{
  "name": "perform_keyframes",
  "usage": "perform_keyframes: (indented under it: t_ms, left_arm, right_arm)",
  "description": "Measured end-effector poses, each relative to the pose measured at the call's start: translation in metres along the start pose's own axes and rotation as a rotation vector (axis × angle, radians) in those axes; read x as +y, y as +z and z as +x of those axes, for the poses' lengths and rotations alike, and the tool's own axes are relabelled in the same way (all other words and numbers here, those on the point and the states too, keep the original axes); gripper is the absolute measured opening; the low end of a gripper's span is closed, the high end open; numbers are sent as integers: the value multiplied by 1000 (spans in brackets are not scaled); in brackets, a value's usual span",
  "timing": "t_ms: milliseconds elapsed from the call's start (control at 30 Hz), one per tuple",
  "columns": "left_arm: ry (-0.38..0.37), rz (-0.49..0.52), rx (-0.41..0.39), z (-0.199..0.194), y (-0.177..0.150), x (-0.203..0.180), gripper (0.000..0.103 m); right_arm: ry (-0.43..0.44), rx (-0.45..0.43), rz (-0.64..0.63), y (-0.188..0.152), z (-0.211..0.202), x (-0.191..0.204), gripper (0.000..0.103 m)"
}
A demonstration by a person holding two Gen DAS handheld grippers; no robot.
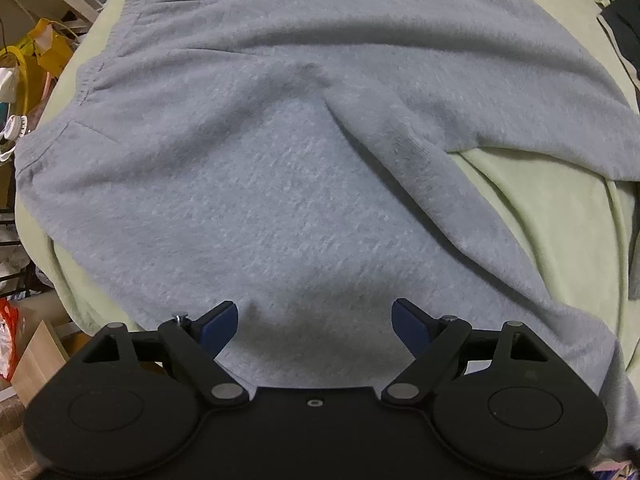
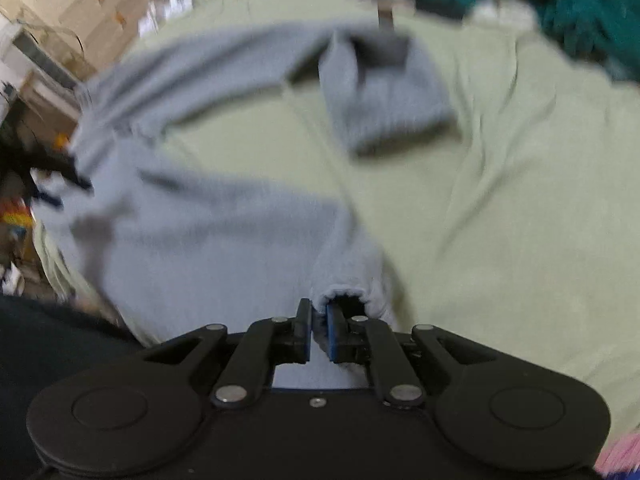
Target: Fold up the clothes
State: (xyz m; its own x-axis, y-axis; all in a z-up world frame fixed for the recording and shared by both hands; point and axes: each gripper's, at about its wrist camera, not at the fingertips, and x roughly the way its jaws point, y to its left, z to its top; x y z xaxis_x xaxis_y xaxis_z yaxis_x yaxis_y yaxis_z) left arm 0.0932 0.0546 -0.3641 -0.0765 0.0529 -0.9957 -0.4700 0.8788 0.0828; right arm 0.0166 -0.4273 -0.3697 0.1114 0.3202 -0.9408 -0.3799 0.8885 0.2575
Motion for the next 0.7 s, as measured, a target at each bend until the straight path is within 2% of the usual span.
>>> perform_keyframes:
  t_ms: [100,167,200,233,267,367,467,533,567,600,633,700]
  left_arm:
    - [3,12,6,2,-1,-2,88]
    - [1,9,10,3,-2,-1,88]
    - [-1,9,12,3,-2,-1,88]
    - [-1,12,12,3,-2,-1,88]
    - [1,17,12,2,-2,-1,88]
    - [7,20,9,1,-2,0,88]
    - [4,17,3,-4,-2,1,88]
    - [9,21,-2,-6,-2,3,88]
    - [12,21,-5,-7,-2,3,88]
    - [15,17,-7,-7,-2,5,88]
    - [16,12,-6,-7,-2,6,88]
    - [13,4,-7,-8,-3,8,88]
  right_arm:
    - [-54,22,85,-12,12,-17,9]
    - [-25,-10,163,-12,9,-31,14]
    - [26,-56,212,-11,-1,-41,28]
    - [52,-74,226,-8,-4,-44,48]
    - [65,-85,236,-7,-5,-48,54]
    - [120,-127,313,5,-4,-65,56]
    - [189,-156,472,14,11,-89,56]
    - [234,-170,606,16,26,-105,51]
    - [238,-167,643,16,32,-109,42]
    - [232,-162,662,16,36,-112,13]
    - [224,-160,689,16,39,-115,7]
    - [209,-216,803,7,33,-133,6]
